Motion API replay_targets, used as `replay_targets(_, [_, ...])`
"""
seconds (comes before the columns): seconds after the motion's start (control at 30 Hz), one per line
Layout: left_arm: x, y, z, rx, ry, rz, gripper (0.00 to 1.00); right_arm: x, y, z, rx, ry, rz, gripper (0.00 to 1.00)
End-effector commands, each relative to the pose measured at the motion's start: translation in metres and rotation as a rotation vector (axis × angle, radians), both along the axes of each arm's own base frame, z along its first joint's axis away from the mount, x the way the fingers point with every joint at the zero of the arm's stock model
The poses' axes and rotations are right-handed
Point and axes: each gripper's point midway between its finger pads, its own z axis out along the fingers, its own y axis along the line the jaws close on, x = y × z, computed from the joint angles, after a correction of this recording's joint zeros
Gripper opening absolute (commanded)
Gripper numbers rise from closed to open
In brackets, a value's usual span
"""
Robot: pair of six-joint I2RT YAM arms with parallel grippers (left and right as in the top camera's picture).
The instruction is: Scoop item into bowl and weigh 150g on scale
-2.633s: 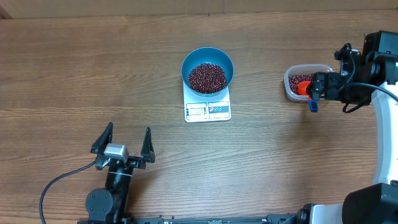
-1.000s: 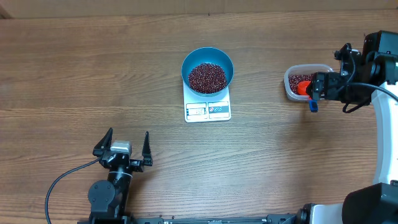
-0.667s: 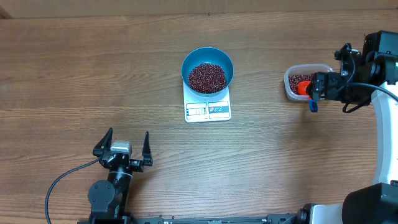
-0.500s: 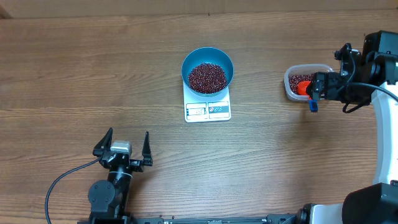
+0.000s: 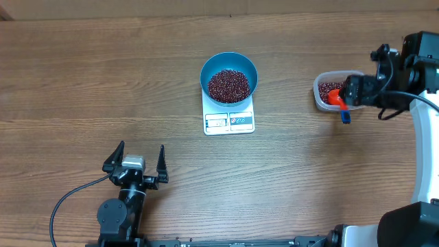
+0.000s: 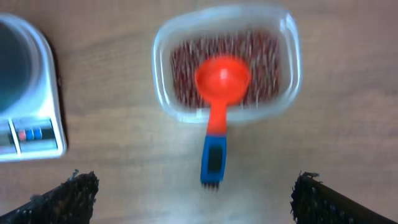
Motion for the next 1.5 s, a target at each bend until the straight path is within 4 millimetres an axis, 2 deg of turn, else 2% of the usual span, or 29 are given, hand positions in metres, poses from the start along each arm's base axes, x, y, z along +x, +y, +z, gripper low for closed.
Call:
replay_targets(0.0, [0.0,0.004,0.0,0.023,-0.004,0.02,1.0,0.011,0.009,0.019,0.036,-0.127,0.035,1.0])
replay_targets(0.17, [0.0,0.004,0.0,0.023,-0.004,0.02,0.99,0.018,0.026,0.028,0.085,-0.316,0.096,1.0])
replay_targets(0.37, [0.0,0.004,0.0,0.023,-0.004,0.02,0.99,0.006,0.038,0.025,0.077,-0.51,0.146,1.0])
replay_targets(0.57, [0.0,0.004,0.0,0.023,-0.004,0.02,1.0,-0.015,0.048,0.018,0.045,-0.69,0.185,1.0])
replay_targets(0.8, [0.0,0.004,0.0,0.023,-0.004,0.02,1.0,-0.053,0.065,-0.003,0.013,-0.921,0.239,1.0])
replay_targets(1.2, [0.0,0.004,0.0,0.023,-0.004,0.02,0.99,-0.088,0.075,-0.035,-0.026,-1.043,0.261,1.0])
replay_targets(1.47, [0.0,0.004,0.0,0.023,-0.004,0.02,1.0,-0.101,0.083,-0.041,-0.045,-1.103,0.281,1.0])
